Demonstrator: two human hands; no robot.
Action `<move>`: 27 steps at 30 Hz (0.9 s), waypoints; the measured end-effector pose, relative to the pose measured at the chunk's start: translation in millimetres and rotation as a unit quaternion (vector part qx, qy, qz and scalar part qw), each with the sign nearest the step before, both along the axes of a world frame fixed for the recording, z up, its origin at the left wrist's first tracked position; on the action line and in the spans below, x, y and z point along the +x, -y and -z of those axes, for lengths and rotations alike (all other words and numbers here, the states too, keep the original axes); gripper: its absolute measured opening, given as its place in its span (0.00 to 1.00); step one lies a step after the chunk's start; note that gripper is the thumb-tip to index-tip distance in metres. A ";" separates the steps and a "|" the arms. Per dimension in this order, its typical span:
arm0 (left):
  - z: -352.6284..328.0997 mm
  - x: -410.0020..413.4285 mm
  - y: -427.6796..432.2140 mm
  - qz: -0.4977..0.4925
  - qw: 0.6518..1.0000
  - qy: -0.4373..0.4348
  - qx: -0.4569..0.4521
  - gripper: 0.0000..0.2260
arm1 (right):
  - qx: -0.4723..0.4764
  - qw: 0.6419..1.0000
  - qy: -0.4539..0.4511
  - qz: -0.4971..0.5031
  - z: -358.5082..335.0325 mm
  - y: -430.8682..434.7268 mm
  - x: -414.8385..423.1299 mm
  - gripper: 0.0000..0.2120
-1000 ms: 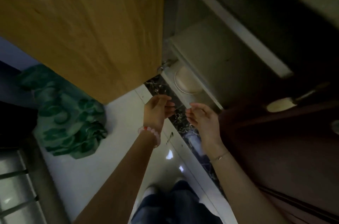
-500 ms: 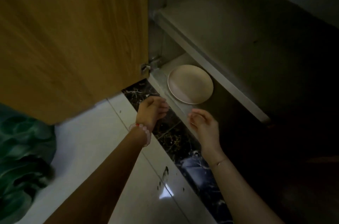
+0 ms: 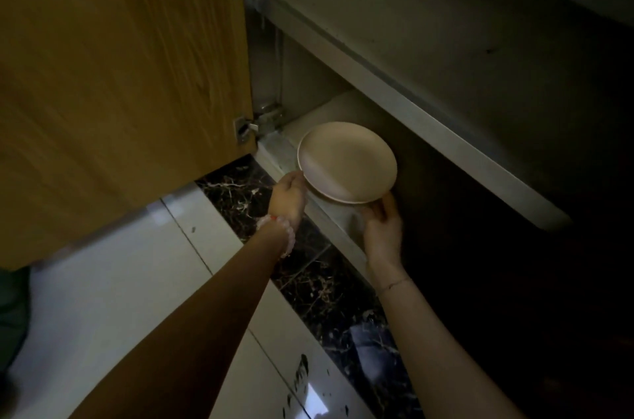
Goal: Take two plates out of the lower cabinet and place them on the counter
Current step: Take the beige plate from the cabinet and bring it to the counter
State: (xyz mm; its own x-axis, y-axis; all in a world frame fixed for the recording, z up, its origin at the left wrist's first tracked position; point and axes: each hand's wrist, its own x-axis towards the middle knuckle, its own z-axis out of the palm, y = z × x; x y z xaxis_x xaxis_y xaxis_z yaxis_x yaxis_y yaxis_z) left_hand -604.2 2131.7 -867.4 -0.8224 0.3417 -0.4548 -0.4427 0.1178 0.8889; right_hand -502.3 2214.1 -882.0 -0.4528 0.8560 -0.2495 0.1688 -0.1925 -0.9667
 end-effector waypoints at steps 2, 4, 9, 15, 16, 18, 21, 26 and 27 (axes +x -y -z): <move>2.1 -3.4 -3.4 -0.004 0.999 0.030 0.025 0.15 | 0.005 1.000 -0.004 0.006 3.9 0.4 -4.0 0.24; 6.1 -6.9 -5.2 -0.006 0.997 0.056 0.049 0.15 | -0.004 0.999 -0.008 0.037 8.3 -1.7 -9.3 0.24; 16.4 -12.7 -13.4 -0.015 0.995 0.081 0.052 0.15 | -0.050 0.994 -0.028 0.090 17.9 -8.1 -23.0 0.20; 29.1 -15.8 -25.6 -0.034 0.999 0.043 0.003 0.16 | -0.090 0.982 -0.038 0.164 31.6 -8.2 -37.9 0.20; 31.4 -16.8 -27.7 -0.044 0.998 0.044 0.002 0.16 | -0.086 0.981 -0.031 0.170 32.9 -8.8 -40.1 0.19; 34.8 -17.5 -31.2 -0.058 0.997 0.045 -0.003 0.16 | -0.081 0.980 -0.019 0.182 34.8 -9.7 -43.0 0.20; 37.1 -16.4 -34.1 -0.078 0.996 0.048 -0.006 0.14 | -0.077 0.979 -0.020 0.189 36.8 -10.1 -44.6 0.22; 38.6 -11.2 -28.5 -0.096 0.994 0.046 -0.018 0.14 | -0.056 0.985 -0.016 0.162 33.8 -5.6 -36.7 0.25; 37.5 -9.5 -25.0 -0.097 0.994 0.051 -0.011 0.15 | -0.052 0.987 -0.013 0.153 31.9 -3.5 -34.3 0.26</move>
State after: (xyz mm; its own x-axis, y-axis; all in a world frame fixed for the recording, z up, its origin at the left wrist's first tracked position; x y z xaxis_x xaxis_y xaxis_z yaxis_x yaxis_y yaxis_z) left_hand -613.7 2156.7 -905.0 -0.8211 0.1710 -0.5445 -0.5465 0.0398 0.8365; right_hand -536.7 2217.6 -913.9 -0.1851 0.9243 -0.3339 0.0621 -0.3281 -0.9426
